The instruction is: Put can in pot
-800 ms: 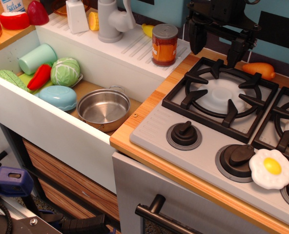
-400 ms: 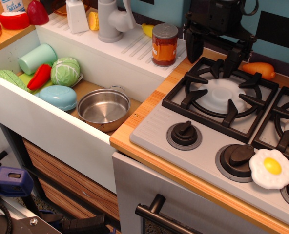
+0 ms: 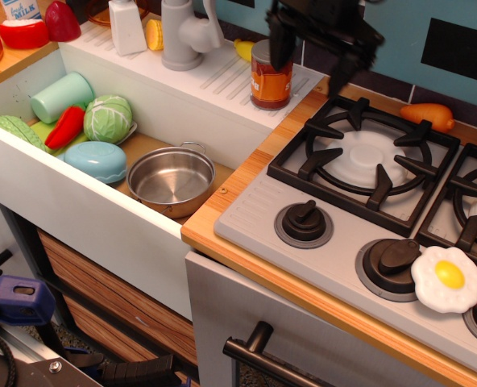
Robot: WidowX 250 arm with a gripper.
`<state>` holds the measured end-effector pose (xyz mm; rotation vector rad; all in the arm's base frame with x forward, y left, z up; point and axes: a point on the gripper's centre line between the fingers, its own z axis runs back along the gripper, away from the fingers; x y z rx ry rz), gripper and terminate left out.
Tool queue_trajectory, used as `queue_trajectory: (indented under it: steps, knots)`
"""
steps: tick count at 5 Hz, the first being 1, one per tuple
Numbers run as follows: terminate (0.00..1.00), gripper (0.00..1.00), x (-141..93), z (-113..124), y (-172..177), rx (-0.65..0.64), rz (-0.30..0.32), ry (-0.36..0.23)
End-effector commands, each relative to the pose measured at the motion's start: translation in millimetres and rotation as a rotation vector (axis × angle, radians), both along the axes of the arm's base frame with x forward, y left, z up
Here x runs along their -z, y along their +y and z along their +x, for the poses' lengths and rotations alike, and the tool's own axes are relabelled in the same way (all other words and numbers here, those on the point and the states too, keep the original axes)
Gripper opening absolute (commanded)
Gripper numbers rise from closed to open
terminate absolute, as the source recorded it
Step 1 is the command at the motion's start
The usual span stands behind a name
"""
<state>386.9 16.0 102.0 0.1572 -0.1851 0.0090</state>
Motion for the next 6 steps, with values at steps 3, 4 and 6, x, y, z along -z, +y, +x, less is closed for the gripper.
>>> queue_trajectory:
  steps: [3,4,6]
  knots:
    - [0.0,1.0,-16,25,51,0.064,0.018,-0.224]
    - [0.0,1.0,-4,30,61,0.066,0.005,-0.239]
    - [0.0,1.0,13,33,67,0.082,-0.014,-0.264]
